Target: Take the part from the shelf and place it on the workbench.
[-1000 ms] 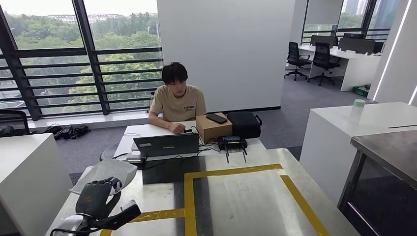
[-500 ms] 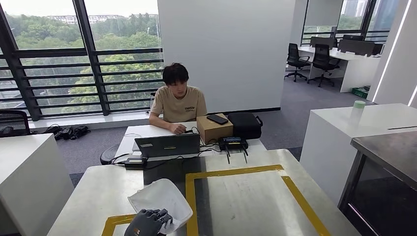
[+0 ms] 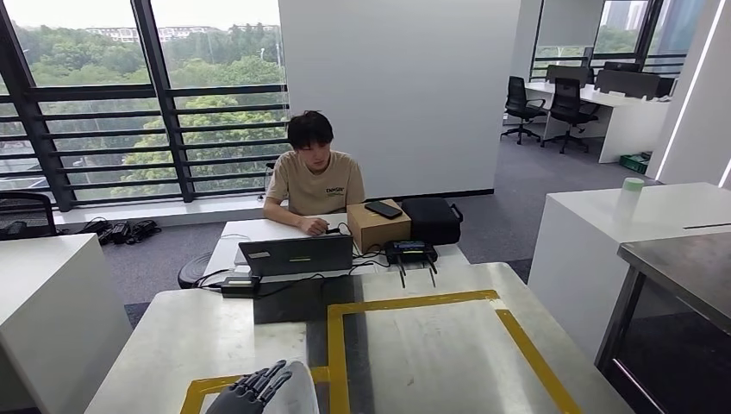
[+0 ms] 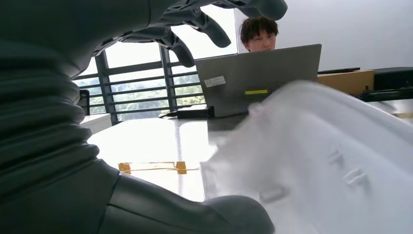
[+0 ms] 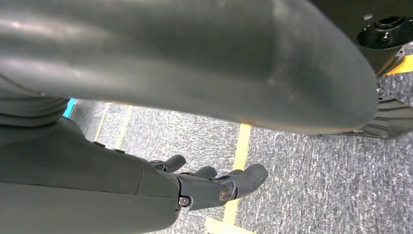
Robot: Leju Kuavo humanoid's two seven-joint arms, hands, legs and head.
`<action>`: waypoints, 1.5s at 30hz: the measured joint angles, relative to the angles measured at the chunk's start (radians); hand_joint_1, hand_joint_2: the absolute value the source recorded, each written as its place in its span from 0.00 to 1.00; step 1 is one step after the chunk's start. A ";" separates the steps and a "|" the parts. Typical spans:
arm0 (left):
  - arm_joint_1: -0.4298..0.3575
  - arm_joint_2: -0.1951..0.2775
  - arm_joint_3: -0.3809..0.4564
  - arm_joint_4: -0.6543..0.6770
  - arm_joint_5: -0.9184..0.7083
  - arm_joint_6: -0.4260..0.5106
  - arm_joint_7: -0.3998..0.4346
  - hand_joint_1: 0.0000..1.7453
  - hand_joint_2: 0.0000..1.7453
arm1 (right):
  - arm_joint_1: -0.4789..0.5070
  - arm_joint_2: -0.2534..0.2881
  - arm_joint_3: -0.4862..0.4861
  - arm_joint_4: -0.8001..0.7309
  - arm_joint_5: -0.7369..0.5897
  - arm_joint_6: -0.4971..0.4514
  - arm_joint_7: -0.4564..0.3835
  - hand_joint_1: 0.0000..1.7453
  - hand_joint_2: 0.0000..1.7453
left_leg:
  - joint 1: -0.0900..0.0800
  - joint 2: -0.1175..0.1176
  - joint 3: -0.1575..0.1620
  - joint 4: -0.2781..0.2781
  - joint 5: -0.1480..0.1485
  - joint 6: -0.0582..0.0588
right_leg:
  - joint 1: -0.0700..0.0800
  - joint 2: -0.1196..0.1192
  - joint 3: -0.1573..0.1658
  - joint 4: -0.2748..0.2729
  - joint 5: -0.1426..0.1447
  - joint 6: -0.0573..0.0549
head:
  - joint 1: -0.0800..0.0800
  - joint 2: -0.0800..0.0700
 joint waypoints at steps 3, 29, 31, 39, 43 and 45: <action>0.007 0.010 -0.009 -0.007 0.005 0.003 0.026 0.00 0.00 | 0.001 0.000 0.000 0.000 0.000 0.000 0.000 0.00 0.00 | 0.000 0.000 0.000 0.000 0.000 0.000 | 0.000 0.000 0.000 0.000 0.000 0.000 | 0.000 0.000; 0.101 0.090 -0.048 -0.212 0.015 0.074 0.143 0.00 0.00 | -0.005 0.013 0.000 0.002 -0.003 -0.016 0.014 0.00 0.00 | 0.022 0.001 -0.116 0.314 -0.178 -0.017 | -0.026 0.006 -0.065 0.076 -0.008 -0.002 | -0.003 0.000; 0.100 0.092 -0.049 -0.217 0.015 0.074 0.149 0.00 0.00 | -0.005 0.014 0.000 0.002 -0.003 -0.016 0.014 0.00 0.00 | 0.001 -0.001 -0.066 0.239 -0.134 0.009 | -0.017 0.007 -0.077 0.076 0.003 -0.006 | -0.003 0.000; 0.095 0.103 -0.050 -0.250 0.017 0.073 0.165 0.00 0.00 | -0.005 0.017 0.000 0.002 -0.008 -0.021 0.017 0.00 0.00 | -0.028 0.004 0.032 0.003 -0.021 0.037 | -0.016 0.006 -0.093 0.057 0.033 0.025 | -0.002 0.000; 0.103 0.102 -0.050 -0.256 0.016 0.068 0.165 0.00 0.00 | -0.005 0.014 0.000 0.002 -0.013 -0.021 0.016 0.00 0.00 | -0.022 0.008 -0.017 -0.008 0.031 0.044 | -0.014 0.004 -0.143 0.242 -0.121 0.038 | -0.001 0.000; 0.112 0.102 -0.050 -0.256 0.014 0.065 0.166 0.00 0.00 | -0.005 0.011 0.000 0.002 -0.014 -0.021 0.013 0.00 0.00 | -0.020 0.011 -0.047 0.000 0.048 0.041 | -0.015 0.002 -0.126 0.279 -0.113 0.044 | -0.001 0.000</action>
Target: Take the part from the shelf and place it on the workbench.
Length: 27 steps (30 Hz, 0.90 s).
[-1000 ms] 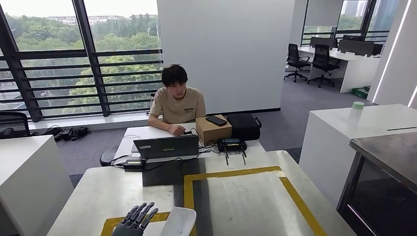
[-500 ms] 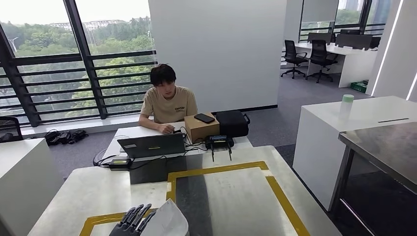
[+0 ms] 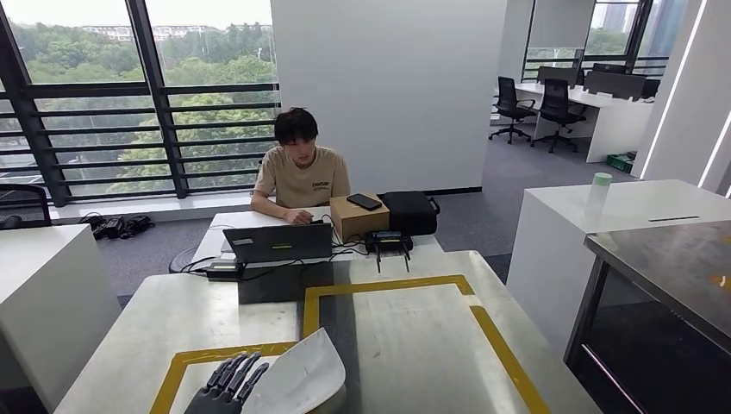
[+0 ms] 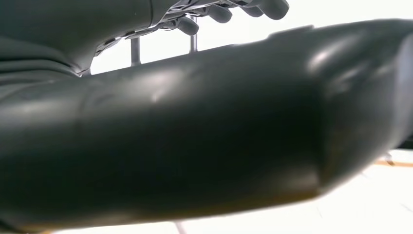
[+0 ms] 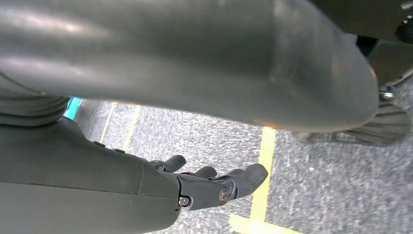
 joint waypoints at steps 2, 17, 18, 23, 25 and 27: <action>0.005 0.000 0.000 0.000 -0.001 -0.002 0.002 0.00 0.00 | 0.000 -0.003 0.000 0.000 0.000 0.000 -0.005 0.00 0.00 | 0.003 0.002 -0.029 0.013 0.013 -0.006 | -0.001 -0.003 0.076 -0.083 0.044 0.003 | 0.000 0.000; 0.059 0.006 0.000 0.000 0.000 -0.003 0.012 0.00 0.00 | -0.004 -0.007 0.000 0.000 0.001 0.000 -0.007 0.00 0.00 | 0.035 -0.009 -0.064 0.244 -0.100 -0.077 | 0.002 -0.008 0.082 -0.264 0.138 -0.045 | -0.002 0.000; 0.060 0.006 0.000 -0.001 0.000 -0.003 0.011 0.00 0.00 | -0.004 -0.007 0.000 0.000 0.001 0.000 -0.007 0.00 0.00 | 0.039 -0.009 -0.018 0.177 -0.086 -0.080 | 0.001 -0.008 0.073 -0.264 0.145 -0.040 | -0.002 0.000; 0.067 0.004 0.000 -0.002 0.000 -0.003 0.008 0.00 0.00 | -0.003 -0.009 0.000 0.000 -0.001 0.000 -0.006 0.00 0.00 | 0.026 -0.022 0.076 0.019 -0.082 -0.057 | -0.005 -0.007 0.059 -0.275 0.185 -0.008 | -0.001 0.000; 0.068 0.004 0.000 -0.002 -0.001 -0.003 0.005 0.00 0.00 | 0.000 -0.009 0.000 0.000 -0.001 0.000 -0.006 0.00 0.00 | 0.023 -0.019 0.064 0.014 -0.065 -0.035 | -0.008 -0.006 0.046 -0.256 0.161 0.001 | -0.001 0.000; 0.069 0.004 0.000 -0.002 0.000 -0.003 0.002 0.00 0.00 | 0.000 -0.008 0.000 0.000 -0.002 0.001 -0.007 0.00 0.00 | 0.021 -0.016 0.046 0.013 -0.047 -0.014 | -0.006 -0.007 0.014 -0.162 0.077 0.000 | 0.000 0.000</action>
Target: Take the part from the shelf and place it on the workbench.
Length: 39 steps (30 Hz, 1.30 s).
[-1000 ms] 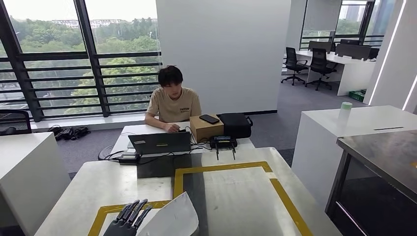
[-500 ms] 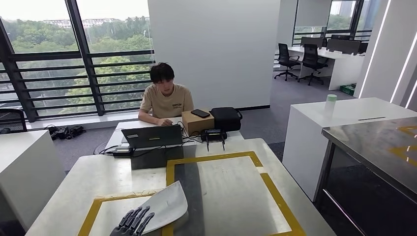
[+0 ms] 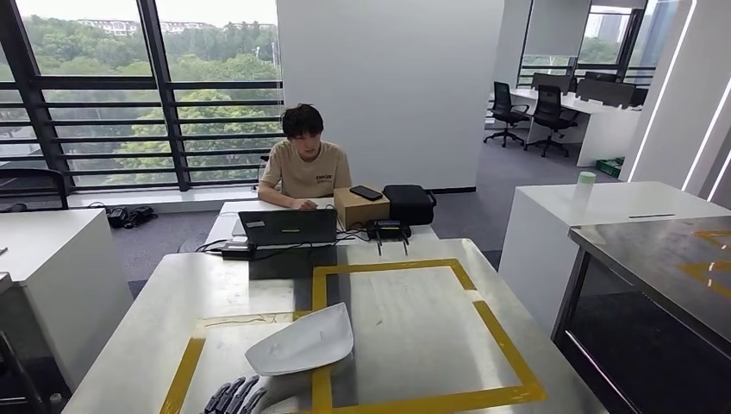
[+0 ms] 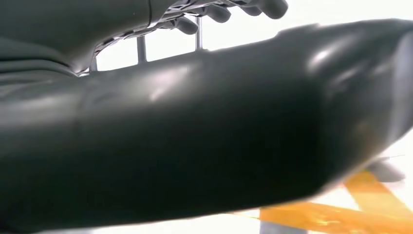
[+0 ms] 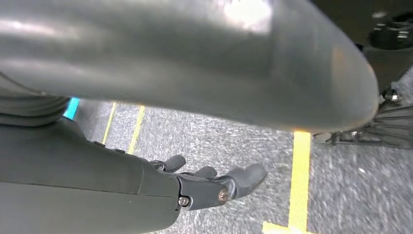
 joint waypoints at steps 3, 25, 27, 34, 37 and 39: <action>0.004 0.000 0.000 0.002 0.000 0.000 -0.004 0.00 0.00 | 0.000 0.001 0.000 0.000 -0.001 0.004 -0.001 0.00 0.00 | -0.013 0.003 -0.036 0.005 0.025 0.015 | 0.010 0.001 -0.036 0.174 -0.085 -0.010 | 0.000 0.000; 0.003 0.000 0.000 0.017 0.006 -0.006 -0.015 0.00 0.00 | -0.006 -0.003 0.000 -0.002 -0.008 0.008 -0.004 0.00 0.00 | 0.020 -0.003 0.055 0.015 -0.068 -0.068 | 0.008 -0.006 0.019 -0.121 0.141 -0.019 | -0.001 0.000; 0.002 -0.001 0.000 0.017 0.005 -0.008 -0.015 0.00 0.00 | -0.004 -0.001 0.000 -0.002 -0.008 0.008 -0.005 0.00 0.00 | 0.009 -0.001 0.049 0.008 -0.059 -0.040 | 0.002 -0.006 0.017 -0.127 0.162 -0.002 | 0.000 0.000; 0.000 -0.004 0.000 0.020 0.001 -0.012 -0.014 0.00 0.00 | -0.001 0.005 -0.001 -0.001 -0.010 0.019 -0.005 0.00 0.00 | -0.004 0.008 -0.053 0.009 0.038 0.006 | 0.004 -0.002 -0.053 0.170 -0.067 0.002 | 0.003 -0.001; 0.001 -0.005 0.000 0.025 0.000 -0.019 -0.011 0.00 0.00 | -0.003 0.004 -0.001 -0.002 -0.014 0.019 -0.005 0.00 0.00 | -0.010 0.010 -0.108 0.011 0.081 0.005 | 0.023 -0.001 0.059 0.114 -0.009 -0.019 | 0.003 0.000; 0.001 -0.005 0.000 0.030 -0.002 -0.028 -0.002 0.00 0.00 | -0.006 0.004 -0.001 -0.002 -0.016 0.019 -0.005 0.00 0.00 | -0.011 0.010 -0.128 0.011 0.105 -0.002 | 0.035 -0.001 0.179 -0.032 -0.031 -0.033 | 0.003 0.000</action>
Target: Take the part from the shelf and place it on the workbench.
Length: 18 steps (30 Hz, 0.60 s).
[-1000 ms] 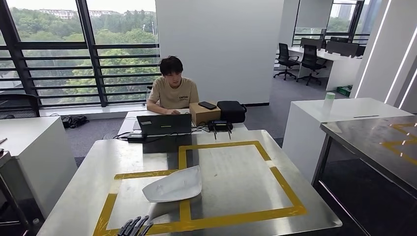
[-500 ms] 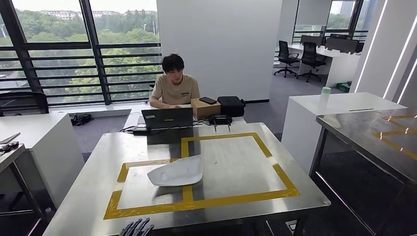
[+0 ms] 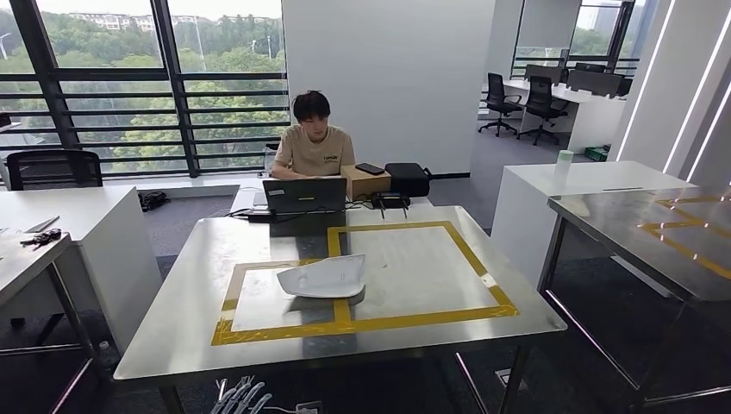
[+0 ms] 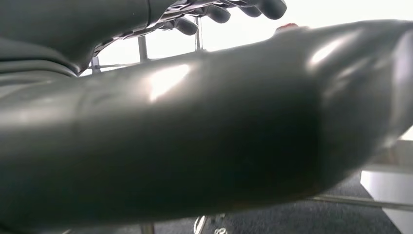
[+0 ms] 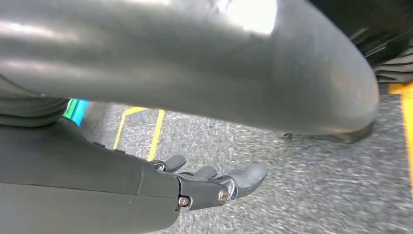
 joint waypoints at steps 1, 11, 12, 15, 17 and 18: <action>-0.001 0.000 0.000 0.007 0.002 -0.008 0.006 0.00 0.00 | -0.001 0.000 0.000 0.000 -0.001 0.000 0.000 0.00 0.00 | 0.000 0.001 -0.002 -0.002 0.010 -0.005 | 0.004 0.001 0.038 -0.056 -0.019 -0.005 | 0.000 0.000; 0.122 -0.006 0.040 0.270 0.085 -0.252 0.196 0.00 0.00 | 0.003 0.000 -0.001 0.000 -0.001 -0.001 0.012 0.00 0.00 | 0.016 -0.006 -0.028 0.266 -0.156 -0.053 | -0.004 0.002 -0.060 -0.108 0.087 -0.034 | -0.003 0.000; 0.163 -0.008 0.052 0.292 0.108 -0.285 0.227 0.00 0.00 | 0.006 -0.001 -0.001 0.000 -0.002 -0.001 0.017 0.00 0.00 | 0.017 -0.006 -0.003 0.260 -0.127 -0.052 | -0.004 0.003 -0.080 -0.104 0.100 -0.032 | -0.003 0.000; 0.286 -0.018 0.105 0.344 0.222 -0.367 0.317 0.00 0.00 | 0.021 -0.004 -0.005 0.000 -0.017 -0.001 0.024 0.00 0.00 | 0.015 -0.003 0.153 0.080 -0.133 -0.045 | -0.004 0.003 -0.123 -0.090 0.130 -0.019 | -0.003 0.000; 0.358 -0.025 0.174 0.370 0.334 -0.407 0.365 0.00 0.00 | 0.030 -0.012 -0.012 0.000 -0.029 -0.001 0.032 0.00 0.00 | 0.008 -0.003 0.215 -0.017 -0.178 -0.033 | -0.004 0.000 -0.127 -0.087 0.143 -0.008 | -0.003 0.000; 0.390 -0.030 0.222 0.387 0.397 -0.428 0.402 0.00 0.00 | 0.033 -0.017 -0.016 0.000 -0.034 -0.001 0.040 0.00 0.00 | 0.005 -0.002 0.216 -0.028 -0.177 -0.024 | -0.006 -0.001 -0.127 -0.087 0.150 -0.001 | -0.003 0.000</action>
